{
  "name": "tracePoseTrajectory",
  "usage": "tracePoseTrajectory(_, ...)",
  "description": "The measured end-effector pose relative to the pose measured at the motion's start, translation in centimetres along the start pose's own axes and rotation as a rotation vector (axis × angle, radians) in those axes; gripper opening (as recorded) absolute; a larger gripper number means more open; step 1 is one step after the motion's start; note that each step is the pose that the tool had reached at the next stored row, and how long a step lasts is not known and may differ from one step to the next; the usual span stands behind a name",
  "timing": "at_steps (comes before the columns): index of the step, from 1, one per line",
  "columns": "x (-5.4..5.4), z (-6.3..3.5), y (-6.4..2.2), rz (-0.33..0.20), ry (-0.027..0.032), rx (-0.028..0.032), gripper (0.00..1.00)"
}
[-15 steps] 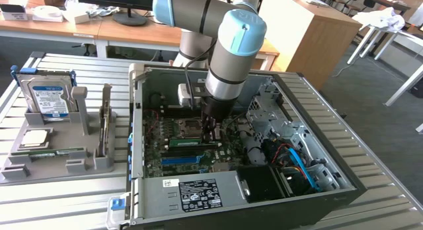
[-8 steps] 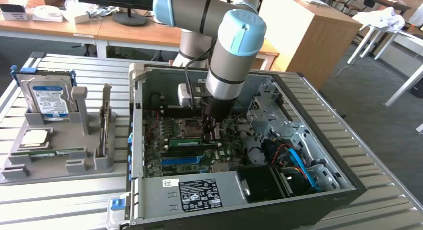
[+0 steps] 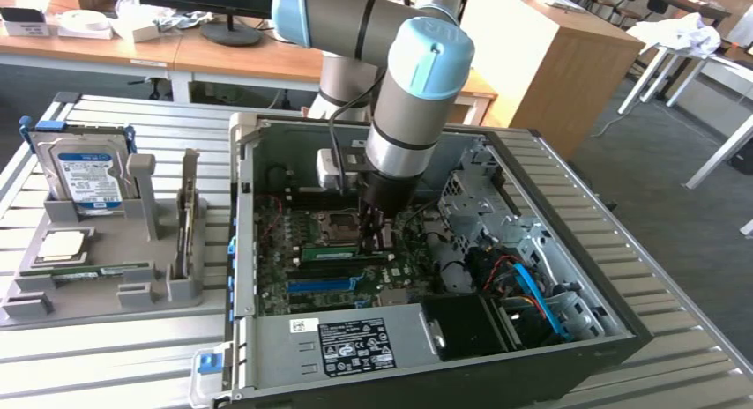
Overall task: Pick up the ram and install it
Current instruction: 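Insert the ram into the slot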
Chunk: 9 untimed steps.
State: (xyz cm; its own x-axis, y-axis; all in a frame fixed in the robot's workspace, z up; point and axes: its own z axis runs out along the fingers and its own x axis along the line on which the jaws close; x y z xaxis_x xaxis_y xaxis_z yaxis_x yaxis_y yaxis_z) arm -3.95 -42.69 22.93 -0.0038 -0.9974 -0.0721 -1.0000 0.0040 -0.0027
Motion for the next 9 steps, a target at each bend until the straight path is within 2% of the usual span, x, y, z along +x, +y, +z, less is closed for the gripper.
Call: tracePoseTrajectory(9, 0.00, 0.05, 0.00, 0.000, 0.0003, -0.0002, 0.12)
